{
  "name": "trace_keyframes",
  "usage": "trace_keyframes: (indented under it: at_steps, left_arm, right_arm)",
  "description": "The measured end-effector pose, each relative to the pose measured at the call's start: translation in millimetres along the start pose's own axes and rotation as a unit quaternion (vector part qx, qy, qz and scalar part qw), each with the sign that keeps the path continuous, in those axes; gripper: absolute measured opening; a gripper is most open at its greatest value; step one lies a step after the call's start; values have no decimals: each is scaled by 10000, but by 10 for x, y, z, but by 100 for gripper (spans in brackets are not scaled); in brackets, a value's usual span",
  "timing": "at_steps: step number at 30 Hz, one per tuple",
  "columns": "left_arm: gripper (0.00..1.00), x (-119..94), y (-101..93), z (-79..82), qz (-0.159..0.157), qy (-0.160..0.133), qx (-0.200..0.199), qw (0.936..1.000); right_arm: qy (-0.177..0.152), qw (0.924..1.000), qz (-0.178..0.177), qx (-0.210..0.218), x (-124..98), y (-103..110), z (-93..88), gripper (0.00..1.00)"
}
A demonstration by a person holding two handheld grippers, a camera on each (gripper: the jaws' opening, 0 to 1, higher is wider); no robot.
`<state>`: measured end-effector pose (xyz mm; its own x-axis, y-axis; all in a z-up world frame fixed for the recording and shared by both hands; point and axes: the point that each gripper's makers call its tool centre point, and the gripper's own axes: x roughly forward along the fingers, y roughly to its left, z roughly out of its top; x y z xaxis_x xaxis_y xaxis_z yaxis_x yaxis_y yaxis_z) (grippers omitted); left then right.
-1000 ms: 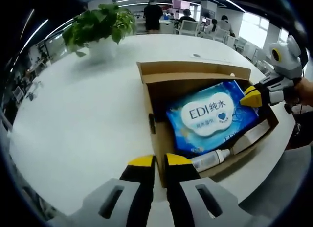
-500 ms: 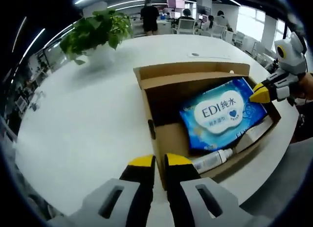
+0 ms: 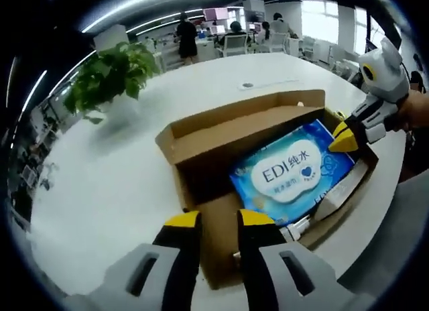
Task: Operate the shoe box by opening the lid, removing the specified soft item, and placing it in the target area until the item is outside and the box remains undamaged.
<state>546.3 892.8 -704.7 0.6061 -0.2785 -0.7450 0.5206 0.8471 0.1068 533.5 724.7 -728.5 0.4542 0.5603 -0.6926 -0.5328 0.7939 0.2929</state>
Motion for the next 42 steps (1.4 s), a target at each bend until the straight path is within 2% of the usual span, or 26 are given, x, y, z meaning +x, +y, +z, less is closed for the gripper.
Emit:
trace_keyframes:
  at_steps: [7, 13, 17, 20, 23, 24, 30, 34, 36, 39, 42]
  left_arm:
    - [23, 181, -227, -60, -597, 349, -112, 9975]
    - [24, 277, -271, -90, -772, 522, -147, 9955]
    - [24, 340, -339, -114, -1020, 635, -340, 9922]
    - [23, 418, -354, -154, -1113, 772, -464, 9897]
    - [12, 471, -412, -205, -1294, 918, -595, 9855]
    - [13, 479, -439, -243, -1349, 1036, -681, 9831]
    - [11, 566, -395, -273, -1278, 1118, -836, 9819]
    - [0, 572, -367, -254, -1139, 1058, -994, 9828]
    - [0, 563, -368, -239, -1063, 1079, -1034, 9830]
    - [0, 574, -361, -241, -988, 1101, -840, 9854]
    - [0, 560, -310, -216, -923, 1070, -875, 9861]
  right_arm:
    - [75, 10000, -12, 14, 22, -58, -62, 0]
    - [99, 9999, -12, 25, 32, -91, -104, 0]
    - [106, 9999, 12, 20, 34, -87, -106, 0]
    - [115, 9999, 13, -14, 35, -83, -105, 0]
    - [109, 9999, 21, -18, 39, -80, -103, 0]
    - [108, 9999, 25, -20, 38, -78, -103, 0]
    - [50, 10000, 31, -1, 50, -79, -90, 0]
    - [20, 10000, 16, 28, 52, -85, -83, 0]
    - [2, 10000, -5, 83, 47, -78, -84, 0]
    - [-24, 9999, -4, 160, 46, -81, -81, 0]
    - [-45, 9996, 15, 264, 30, -79, -64, 0]
